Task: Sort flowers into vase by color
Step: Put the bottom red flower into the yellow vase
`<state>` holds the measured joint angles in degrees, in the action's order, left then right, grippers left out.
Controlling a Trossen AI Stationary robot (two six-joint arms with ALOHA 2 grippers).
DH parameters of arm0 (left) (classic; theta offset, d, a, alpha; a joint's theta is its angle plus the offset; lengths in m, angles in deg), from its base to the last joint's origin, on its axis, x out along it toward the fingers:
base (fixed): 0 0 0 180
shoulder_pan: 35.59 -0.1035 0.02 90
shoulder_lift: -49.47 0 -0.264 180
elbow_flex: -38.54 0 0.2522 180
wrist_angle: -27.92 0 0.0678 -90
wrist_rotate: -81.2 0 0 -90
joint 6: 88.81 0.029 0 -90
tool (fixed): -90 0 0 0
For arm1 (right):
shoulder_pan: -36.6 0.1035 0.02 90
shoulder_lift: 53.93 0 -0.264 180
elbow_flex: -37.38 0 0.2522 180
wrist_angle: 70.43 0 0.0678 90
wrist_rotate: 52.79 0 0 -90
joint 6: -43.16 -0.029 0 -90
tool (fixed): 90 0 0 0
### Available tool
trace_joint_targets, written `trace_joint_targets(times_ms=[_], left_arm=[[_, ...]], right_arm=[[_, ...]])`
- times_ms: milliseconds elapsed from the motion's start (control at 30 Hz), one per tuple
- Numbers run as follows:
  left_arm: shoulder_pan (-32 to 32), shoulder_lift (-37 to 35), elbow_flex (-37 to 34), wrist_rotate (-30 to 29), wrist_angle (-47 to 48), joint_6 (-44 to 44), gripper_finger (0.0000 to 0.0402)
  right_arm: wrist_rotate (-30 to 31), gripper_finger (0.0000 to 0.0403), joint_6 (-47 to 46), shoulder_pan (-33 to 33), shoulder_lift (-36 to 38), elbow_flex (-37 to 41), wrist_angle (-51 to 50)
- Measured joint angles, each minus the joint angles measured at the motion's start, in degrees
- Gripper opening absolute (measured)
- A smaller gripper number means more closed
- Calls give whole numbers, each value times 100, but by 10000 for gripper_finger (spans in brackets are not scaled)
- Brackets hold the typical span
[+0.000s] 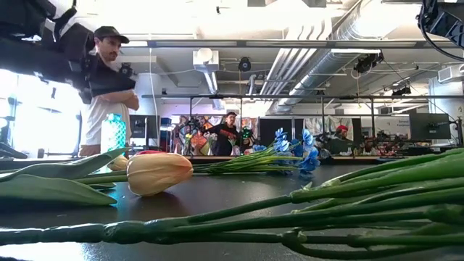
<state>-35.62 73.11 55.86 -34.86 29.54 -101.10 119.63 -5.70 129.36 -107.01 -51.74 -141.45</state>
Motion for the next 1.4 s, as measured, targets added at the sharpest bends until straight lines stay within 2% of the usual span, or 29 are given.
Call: trace_joint_targets(times_ms=[233,400,533,633,833,1067,1233,1400], left_arm=[[2,-2,-1,0,462,-3,27],[1,-2,12,0,672,-5,28],[1,0,238,33,1186,-2,34],[0,0,451,362,1435,43,44],[10,114,918,781,1992,39,92],[218,880,1450,1246,2145,-87,146],[563,1743,1960,1399,2289,-433,146],[1090,2616,2428,1364,2471,-1033,135]], right_arm=[[-21,123,-13,-1634,243,-259,-338],[-491,123,15,-3002,451,-262,-334],[-1250,123,178,-4129,463,-263,-298],[-1914,123,518,-4924,319,-263,-127],[-2952,123,1306,-6252,-165,-263,142],[-3986,123,1691,-7567,-1041,-263,356],[-4494,123,1827,-8095,-1723,-263,566],[-4731,123,1934,-8349,-2285,-261,712]])
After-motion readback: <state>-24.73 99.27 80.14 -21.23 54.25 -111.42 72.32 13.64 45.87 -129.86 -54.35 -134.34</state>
